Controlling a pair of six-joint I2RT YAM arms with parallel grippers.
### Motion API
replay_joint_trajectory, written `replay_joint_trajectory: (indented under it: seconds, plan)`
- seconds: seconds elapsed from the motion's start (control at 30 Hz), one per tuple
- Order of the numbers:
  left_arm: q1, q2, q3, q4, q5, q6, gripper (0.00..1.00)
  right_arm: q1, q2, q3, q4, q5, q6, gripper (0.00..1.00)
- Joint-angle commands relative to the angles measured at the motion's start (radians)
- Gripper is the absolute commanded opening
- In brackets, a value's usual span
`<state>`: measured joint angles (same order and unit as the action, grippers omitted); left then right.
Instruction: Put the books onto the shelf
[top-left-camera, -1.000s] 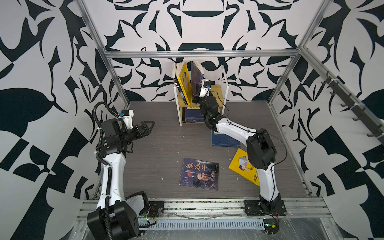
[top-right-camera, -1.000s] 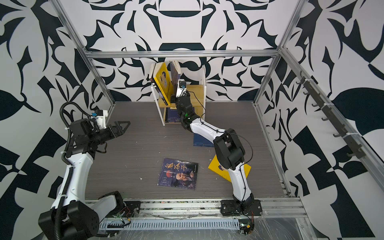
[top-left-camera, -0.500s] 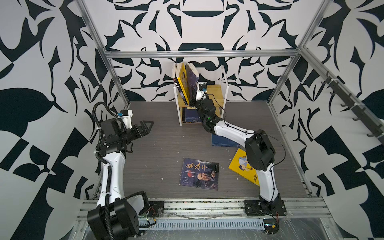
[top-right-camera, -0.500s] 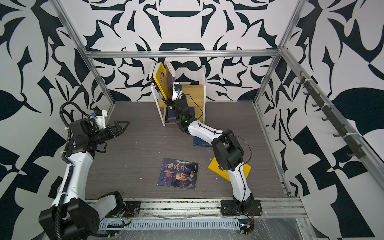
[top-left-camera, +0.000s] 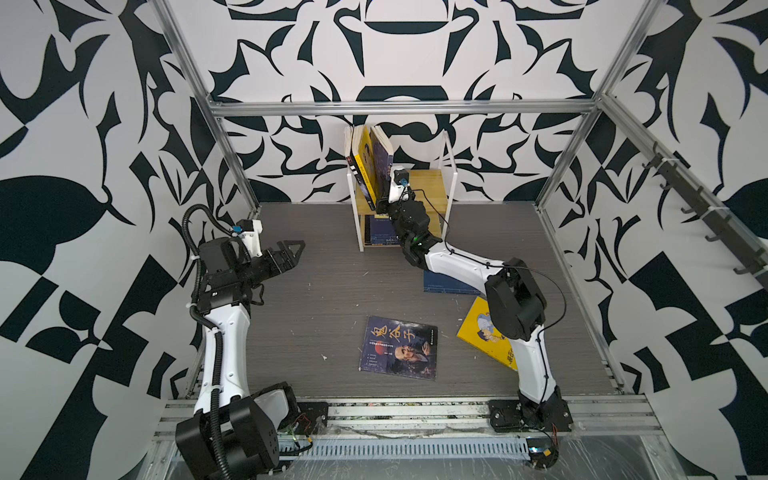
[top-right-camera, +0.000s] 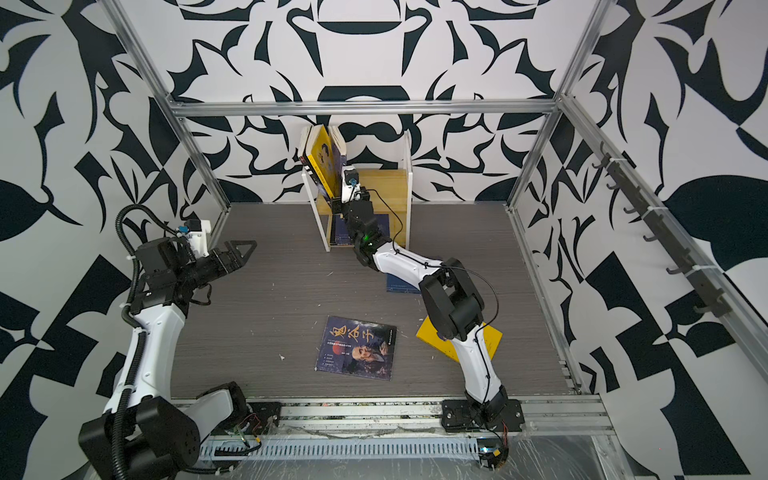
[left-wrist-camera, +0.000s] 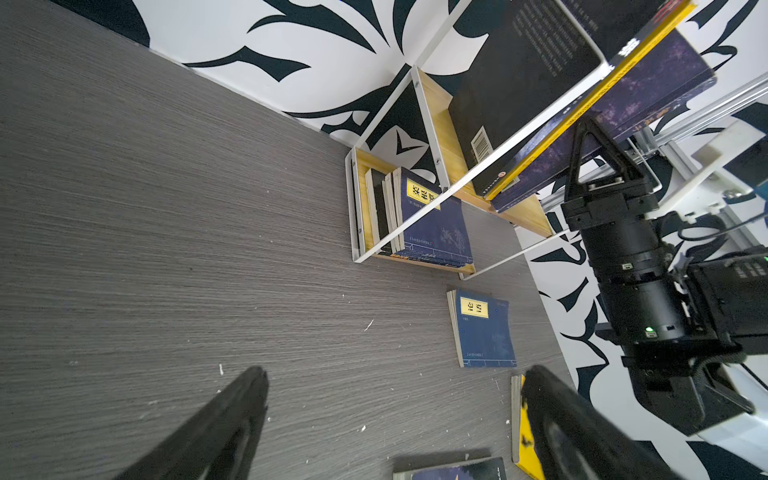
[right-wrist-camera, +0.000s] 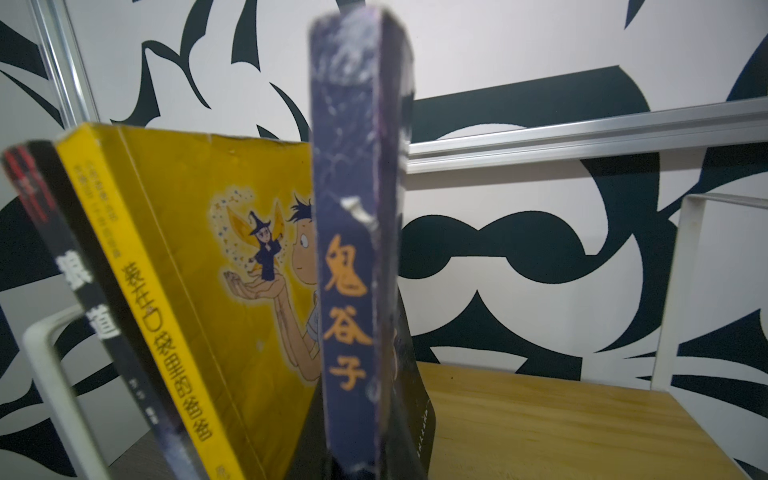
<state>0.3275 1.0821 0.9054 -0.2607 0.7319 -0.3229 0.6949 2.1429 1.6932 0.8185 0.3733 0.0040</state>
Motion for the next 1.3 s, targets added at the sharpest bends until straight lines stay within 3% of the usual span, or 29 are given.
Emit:
replay_joint_trajectory:
  seconds: [0.0,0.4,0.57,1.27]
  plan:
    - [0.007,-0.006,-0.016,0.021,0.017,-0.013,1.0,-0.008,0.024,0.053,0.014,-0.016,-0.008,0.08]
    - [0.013,-0.01,-0.016,0.015,0.015,0.001,1.0,-0.014,0.074,0.115,-0.011,-0.017,-0.008,0.08]
    - [0.017,-0.008,-0.022,0.022,0.017,-0.007,1.0,-0.014,0.059,0.096,-0.016,-0.038,-0.002,0.18]
    - [0.027,-0.013,-0.04,0.035,0.014,-0.011,1.0,0.002,0.022,0.054,-0.015,-0.056,0.014,0.17]
